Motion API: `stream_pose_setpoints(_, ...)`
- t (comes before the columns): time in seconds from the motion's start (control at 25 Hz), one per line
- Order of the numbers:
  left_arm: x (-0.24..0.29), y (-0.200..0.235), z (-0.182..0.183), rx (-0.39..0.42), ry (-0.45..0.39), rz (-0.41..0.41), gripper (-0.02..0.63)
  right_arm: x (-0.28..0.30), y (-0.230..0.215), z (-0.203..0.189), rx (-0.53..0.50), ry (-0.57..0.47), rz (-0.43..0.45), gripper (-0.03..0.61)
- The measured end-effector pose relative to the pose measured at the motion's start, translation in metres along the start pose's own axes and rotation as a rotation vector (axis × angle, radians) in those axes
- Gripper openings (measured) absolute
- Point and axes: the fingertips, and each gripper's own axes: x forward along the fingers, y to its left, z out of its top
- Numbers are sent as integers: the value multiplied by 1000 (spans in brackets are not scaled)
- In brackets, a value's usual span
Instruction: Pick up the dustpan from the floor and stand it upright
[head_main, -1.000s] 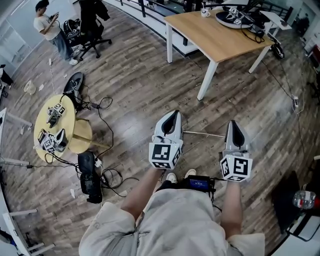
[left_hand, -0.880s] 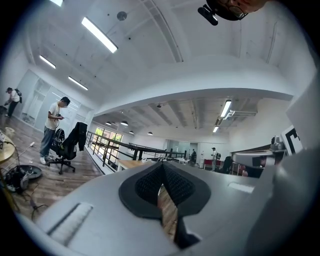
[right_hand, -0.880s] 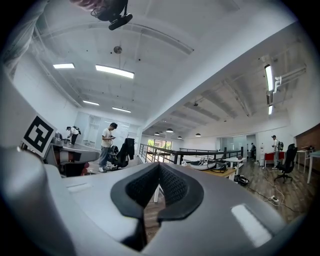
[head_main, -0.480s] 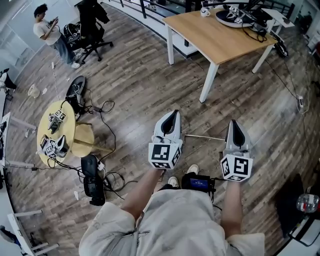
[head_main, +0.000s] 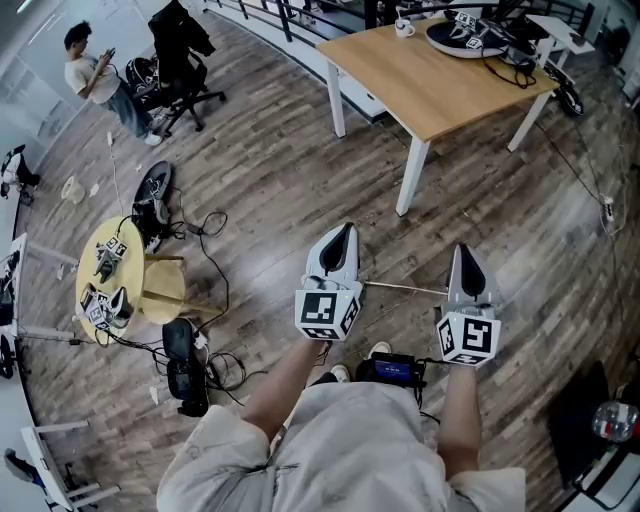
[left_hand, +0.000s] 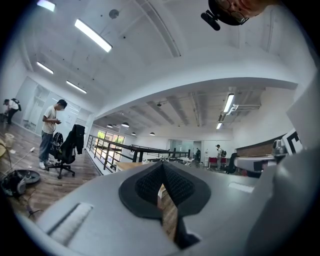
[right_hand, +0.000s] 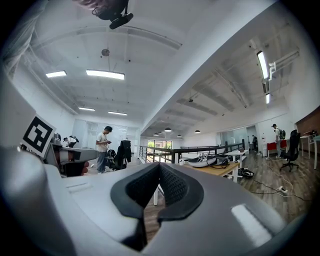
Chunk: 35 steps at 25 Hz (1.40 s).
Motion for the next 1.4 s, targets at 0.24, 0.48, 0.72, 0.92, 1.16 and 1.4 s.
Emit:
stream_pose_setpoints(0.24, 64, -28, -24, 10, -7, 12, 20, 39, -59, -24, 19, 15, 22, 6)
stream_pose_setpoints(0.48, 103, 5, -58, 21, -26, 14, 20, 92, -54, -67, 26, 33, 41, 6)
stream_pose_setpoints(0.72, 118, 100, -85, 15, -29, -8, 20, 155, 15, -105, 12, 20, 23, 6)
stream_pose_setpoints(0.92, 149, 191, -138, 19, -37, -34, 20, 229, 73, -172, 3, 16, 9, 6)
stream_pose_setpoints(1.16, 154, 309, -303, 5, -55, -41, 20, 289, 153, -363, -11, 58, 0, 6)
stream_pose_setpoints(1.4, 143, 393, -550, 2, -73, -39, 20, 321, 196, -622, -29, 66, -18, 6)
